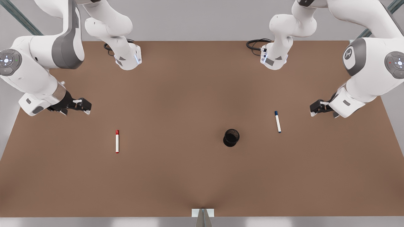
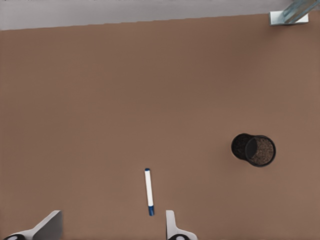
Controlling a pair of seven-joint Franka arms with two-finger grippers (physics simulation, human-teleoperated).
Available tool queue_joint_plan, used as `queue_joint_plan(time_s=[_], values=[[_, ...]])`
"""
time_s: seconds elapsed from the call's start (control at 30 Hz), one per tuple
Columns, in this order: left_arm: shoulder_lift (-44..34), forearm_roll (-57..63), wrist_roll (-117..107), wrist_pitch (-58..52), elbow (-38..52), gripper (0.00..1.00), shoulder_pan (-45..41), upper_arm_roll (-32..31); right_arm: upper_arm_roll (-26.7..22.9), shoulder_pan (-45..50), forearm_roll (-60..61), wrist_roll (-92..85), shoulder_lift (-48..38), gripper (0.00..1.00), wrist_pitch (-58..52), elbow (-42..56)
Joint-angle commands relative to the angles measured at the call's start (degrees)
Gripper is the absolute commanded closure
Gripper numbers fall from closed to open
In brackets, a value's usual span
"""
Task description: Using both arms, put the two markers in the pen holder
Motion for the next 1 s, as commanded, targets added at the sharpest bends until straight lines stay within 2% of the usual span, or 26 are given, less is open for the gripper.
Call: queue_joint_plan(time_s=[0.0, 0.07, 0.1, 0.17, 0.27, 0.33, 0.37, 0.4, 0.53, 0.67, 0.7, 0.77, 0.97], values=[[0.3, -0.2, 4.2, 1.5, 0.0, 0.0, 0.0, 0.1, 0.2, 0.3, -0.4, 0.7, 0.2, 0.0, -1.7, 0.1], [2.4, -0.6, 3.2, 2.7, -1.6, 0.0, 0.1, 0.1, 0.2, 0.1, -0.7, 0.2, 1.9, 0.0, 0.1, 0.1], [2.5, -3.0, 0.3, 7.7, -7.2, 0.0, 0.4, 0.3, 0.1, 0.0, -0.7, 0.3, 3.6, 0.0, 1.1, 0.3], [2.2, -3.6, -7.1, 16.9, -15.2, 0.0, 0.1, 0.3, 0.1, -0.6, -0.2, 0.0, 9.1, 0.0, 10.0, 0.0], [1.9, -3.8, -7.3, 19.6, -21.0, 0.0, 0.3, 0.3, 0.1, -0.7, -0.8, -0.8, 20.6, 0.0, 25.2, 0.2], [1.4, -3.8, -7.4, 23.2, -25.2, 0.0, 0.4, 0.7, 0.6, -0.2, -0.9, -1.1, 25.3, 0.0, 30.8, 0.8], [0.7, -3.8, -7.4, 28.9, -29.3, 0.0, 0.4, 1.8, 1.0, 0.0, -0.9, -1.0, 27.0, 0.0, 32.3, 0.8], [-0.1, -3.9, -7.6, 33.6, -33.0, 0.0, 0.4, 1.8, 2.4, 0.8, -0.6, 0.8, 27.1, 0.0, 32.6, 0.4], [2.1, -3.9, -11.3, 44.6, -40.1, 0.0, -0.5, 1.8, 2.4, 1.4, -0.7, 3.8, 29.0, 0.0, 32.8, -2.5], [6.2, -3.8, -16.7, 46.4, -40.8, 0.0, -2.7, 1.8, 2.4, 0.6, -0.6, 3.9, 29.1, 0.01, 34.1, -7.2], [6.6, -3.8, -16.7, 46.5, -41.1, 0.0, -2.7, 1.8, 2.4, -0.7, -0.4, 4.1, 29.1, 0.04, 34.3, -8.7], [8.2, -3.8, -16.7, 50.1, -42.7, 0.0, -2.7, 1.7, 2.5, -1.1, -0.4, 3.9, 28.0, 0.05, 37.7, -13.5], [9.9, -3.8, -16.7, 52.9, -45.3, 0.0, -2.4, 1.7, 2.5, -2.8, -0.4, 3.6, 28.7, 0.07, 45.1, -18.8]])
